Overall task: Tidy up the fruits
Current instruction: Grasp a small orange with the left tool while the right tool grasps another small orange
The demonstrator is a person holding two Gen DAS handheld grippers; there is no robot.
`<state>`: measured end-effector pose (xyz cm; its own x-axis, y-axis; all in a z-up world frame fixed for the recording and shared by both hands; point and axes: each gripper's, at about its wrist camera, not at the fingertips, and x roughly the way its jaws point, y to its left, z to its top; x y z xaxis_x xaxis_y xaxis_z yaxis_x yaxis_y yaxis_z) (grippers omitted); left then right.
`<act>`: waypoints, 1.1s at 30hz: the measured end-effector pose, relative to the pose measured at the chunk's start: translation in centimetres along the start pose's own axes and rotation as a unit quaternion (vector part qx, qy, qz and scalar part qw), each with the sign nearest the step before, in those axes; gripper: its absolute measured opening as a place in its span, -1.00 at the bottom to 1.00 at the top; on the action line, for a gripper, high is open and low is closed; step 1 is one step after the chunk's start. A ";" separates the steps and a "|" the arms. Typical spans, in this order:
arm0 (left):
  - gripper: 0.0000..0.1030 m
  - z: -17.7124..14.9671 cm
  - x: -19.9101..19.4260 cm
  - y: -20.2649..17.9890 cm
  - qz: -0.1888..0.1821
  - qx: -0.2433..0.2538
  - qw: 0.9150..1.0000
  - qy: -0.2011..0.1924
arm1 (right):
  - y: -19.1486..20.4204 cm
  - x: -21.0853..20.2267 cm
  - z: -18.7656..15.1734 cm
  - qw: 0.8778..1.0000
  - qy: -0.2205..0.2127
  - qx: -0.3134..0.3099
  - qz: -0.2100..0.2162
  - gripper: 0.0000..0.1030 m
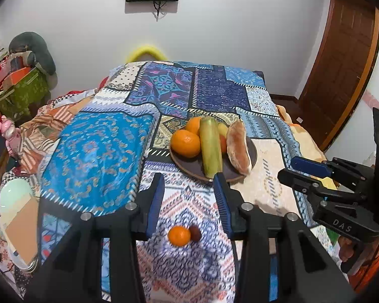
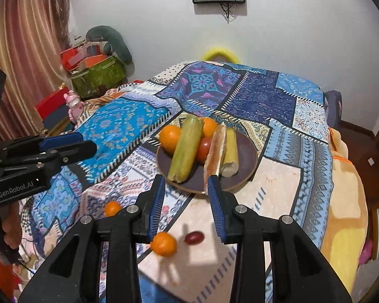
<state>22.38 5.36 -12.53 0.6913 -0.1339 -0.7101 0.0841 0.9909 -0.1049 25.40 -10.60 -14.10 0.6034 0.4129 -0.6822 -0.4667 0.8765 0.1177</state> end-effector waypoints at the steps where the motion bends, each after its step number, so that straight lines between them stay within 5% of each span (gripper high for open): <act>1: -0.10 -0.4 -0.4 0.1 0.004 0.002 1.000 -0.001 | 0.3 -0.3 -0.2 1.000 0.000 -0.001 -0.001 -0.36; 13: 0.07 -4.1 -1.3 1.7 0.015 -0.001 1.000 0.018 | 2.4 -0.6 -3.2 1.000 0.021 -0.001 -0.012 -0.17; 33: 0.07 -7.6 5.2 3.6 -0.026 -0.003 0.995 0.093 | 3.3 6.0 -7.5 0.993 0.115 0.021 -0.025 -0.17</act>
<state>20.82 8.11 -21.89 0.5405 -0.1862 -0.8204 0.1125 0.9824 -0.1489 22.62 -7.07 -23.16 0.4586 0.3053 -0.8345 -0.4102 0.9058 0.1060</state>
